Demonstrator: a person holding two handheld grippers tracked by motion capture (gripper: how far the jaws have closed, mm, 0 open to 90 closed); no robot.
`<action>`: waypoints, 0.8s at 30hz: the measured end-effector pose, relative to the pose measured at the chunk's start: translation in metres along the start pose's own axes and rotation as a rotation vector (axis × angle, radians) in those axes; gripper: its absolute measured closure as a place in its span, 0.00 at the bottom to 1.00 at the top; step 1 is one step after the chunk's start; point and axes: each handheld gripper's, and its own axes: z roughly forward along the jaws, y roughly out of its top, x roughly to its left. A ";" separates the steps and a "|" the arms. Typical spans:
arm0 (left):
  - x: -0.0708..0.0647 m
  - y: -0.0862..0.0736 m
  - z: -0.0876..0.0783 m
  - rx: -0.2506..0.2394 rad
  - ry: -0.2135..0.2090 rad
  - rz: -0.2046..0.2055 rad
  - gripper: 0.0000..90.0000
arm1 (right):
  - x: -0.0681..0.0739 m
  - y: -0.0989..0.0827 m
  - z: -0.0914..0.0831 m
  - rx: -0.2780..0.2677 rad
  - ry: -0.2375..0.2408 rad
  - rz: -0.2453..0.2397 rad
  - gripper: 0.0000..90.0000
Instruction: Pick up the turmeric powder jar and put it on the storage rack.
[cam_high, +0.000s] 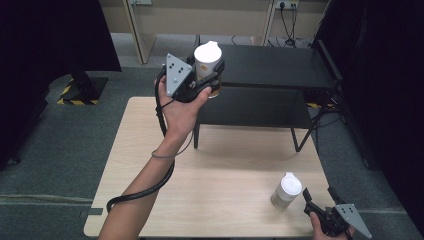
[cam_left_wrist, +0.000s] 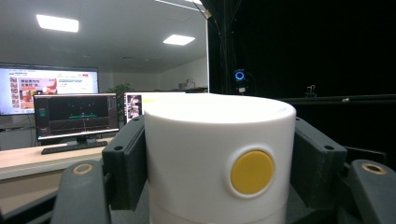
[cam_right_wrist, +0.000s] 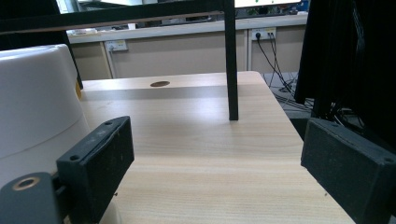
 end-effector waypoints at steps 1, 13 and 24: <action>0.000 0.001 0.002 0.002 0.002 0.000 0.34 | 0.000 0.000 0.000 0.000 0.000 0.001 0.11; 0.006 0.015 0.021 0.013 0.033 -0.001 0.34 | 0.000 0.000 0.000 0.002 0.002 0.002 0.11; 0.010 0.016 0.046 0.034 0.081 0.007 0.34 | -0.001 0.001 0.000 0.003 0.004 0.003 0.11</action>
